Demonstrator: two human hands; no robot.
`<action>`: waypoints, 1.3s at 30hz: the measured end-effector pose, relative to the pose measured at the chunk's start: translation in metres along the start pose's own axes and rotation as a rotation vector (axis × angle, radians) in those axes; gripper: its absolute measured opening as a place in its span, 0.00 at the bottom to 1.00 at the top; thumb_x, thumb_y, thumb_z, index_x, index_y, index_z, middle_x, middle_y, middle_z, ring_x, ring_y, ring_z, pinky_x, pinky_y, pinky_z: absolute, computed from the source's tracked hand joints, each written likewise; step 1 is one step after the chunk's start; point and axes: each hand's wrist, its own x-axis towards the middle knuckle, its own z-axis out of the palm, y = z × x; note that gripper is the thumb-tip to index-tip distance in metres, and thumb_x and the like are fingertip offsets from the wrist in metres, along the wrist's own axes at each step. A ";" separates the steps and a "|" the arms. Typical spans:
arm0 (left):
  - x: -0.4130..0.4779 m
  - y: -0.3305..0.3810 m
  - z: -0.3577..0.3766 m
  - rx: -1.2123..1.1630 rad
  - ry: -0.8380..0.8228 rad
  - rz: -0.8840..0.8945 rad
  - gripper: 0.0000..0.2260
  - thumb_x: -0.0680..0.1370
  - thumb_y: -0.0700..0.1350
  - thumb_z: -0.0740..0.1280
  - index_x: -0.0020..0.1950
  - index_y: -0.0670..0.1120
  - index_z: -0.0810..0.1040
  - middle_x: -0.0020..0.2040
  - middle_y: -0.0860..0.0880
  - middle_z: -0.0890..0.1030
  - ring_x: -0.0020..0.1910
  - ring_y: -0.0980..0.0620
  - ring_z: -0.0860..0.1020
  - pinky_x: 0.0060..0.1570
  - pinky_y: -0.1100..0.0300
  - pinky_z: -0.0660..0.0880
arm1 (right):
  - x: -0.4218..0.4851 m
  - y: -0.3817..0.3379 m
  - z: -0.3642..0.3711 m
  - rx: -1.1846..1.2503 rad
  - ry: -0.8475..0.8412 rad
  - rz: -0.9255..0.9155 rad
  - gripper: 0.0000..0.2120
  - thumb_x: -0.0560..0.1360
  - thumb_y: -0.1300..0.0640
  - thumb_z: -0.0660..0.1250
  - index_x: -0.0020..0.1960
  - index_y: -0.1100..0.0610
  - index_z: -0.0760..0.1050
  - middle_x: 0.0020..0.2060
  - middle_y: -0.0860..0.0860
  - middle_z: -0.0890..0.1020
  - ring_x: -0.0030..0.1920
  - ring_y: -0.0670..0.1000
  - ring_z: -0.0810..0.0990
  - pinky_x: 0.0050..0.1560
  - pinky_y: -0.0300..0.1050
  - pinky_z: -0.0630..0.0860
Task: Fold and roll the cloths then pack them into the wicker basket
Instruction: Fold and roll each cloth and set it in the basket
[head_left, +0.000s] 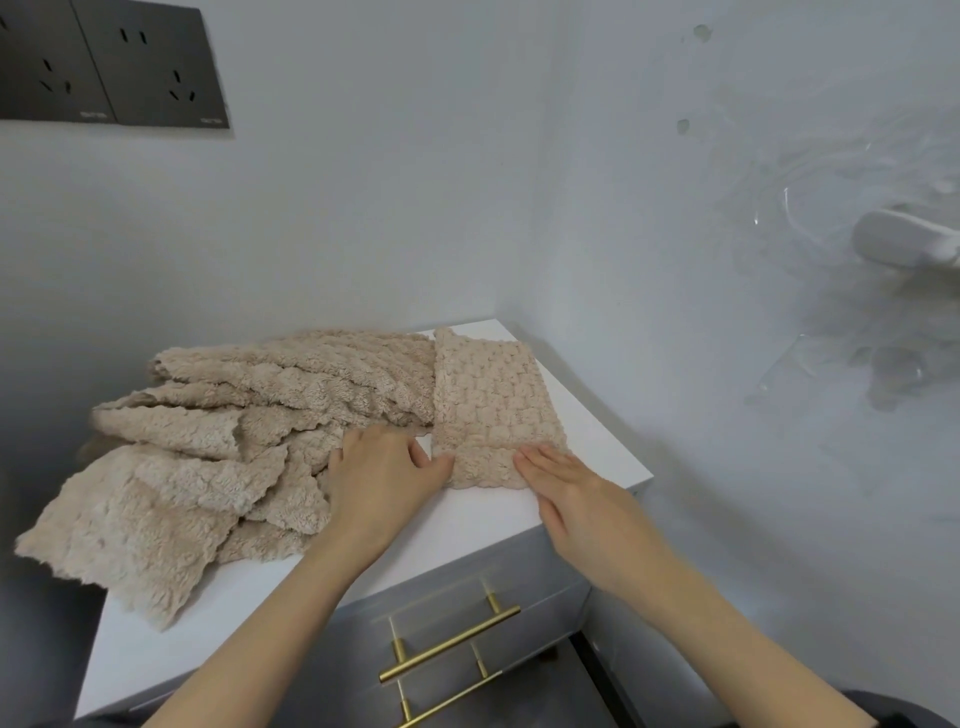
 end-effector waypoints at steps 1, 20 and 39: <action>0.000 0.000 -0.001 -0.017 0.035 0.063 0.10 0.73 0.57 0.67 0.38 0.52 0.74 0.48 0.54 0.75 0.54 0.49 0.69 0.51 0.54 0.64 | 0.000 0.005 -0.002 0.007 0.000 0.013 0.22 0.83 0.56 0.49 0.77 0.50 0.54 0.76 0.43 0.56 0.76 0.41 0.51 0.69 0.29 0.37; -0.005 -0.014 -0.006 0.042 -0.020 0.478 0.13 0.79 0.51 0.62 0.62 0.54 0.78 0.57 0.58 0.80 0.60 0.55 0.71 0.60 0.57 0.64 | 0.006 0.033 -0.007 0.228 0.099 0.206 0.19 0.79 0.57 0.58 0.65 0.40 0.73 0.55 0.47 0.78 0.61 0.46 0.70 0.59 0.42 0.68; -0.003 0.001 0.000 -0.280 -0.075 0.031 0.14 0.75 0.54 0.67 0.36 0.46 0.79 0.31 0.47 0.81 0.30 0.53 0.76 0.37 0.58 0.74 | 0.009 0.010 -0.023 0.309 0.315 0.566 0.04 0.72 0.51 0.68 0.45 0.45 0.75 0.37 0.42 0.79 0.47 0.48 0.74 0.46 0.47 0.73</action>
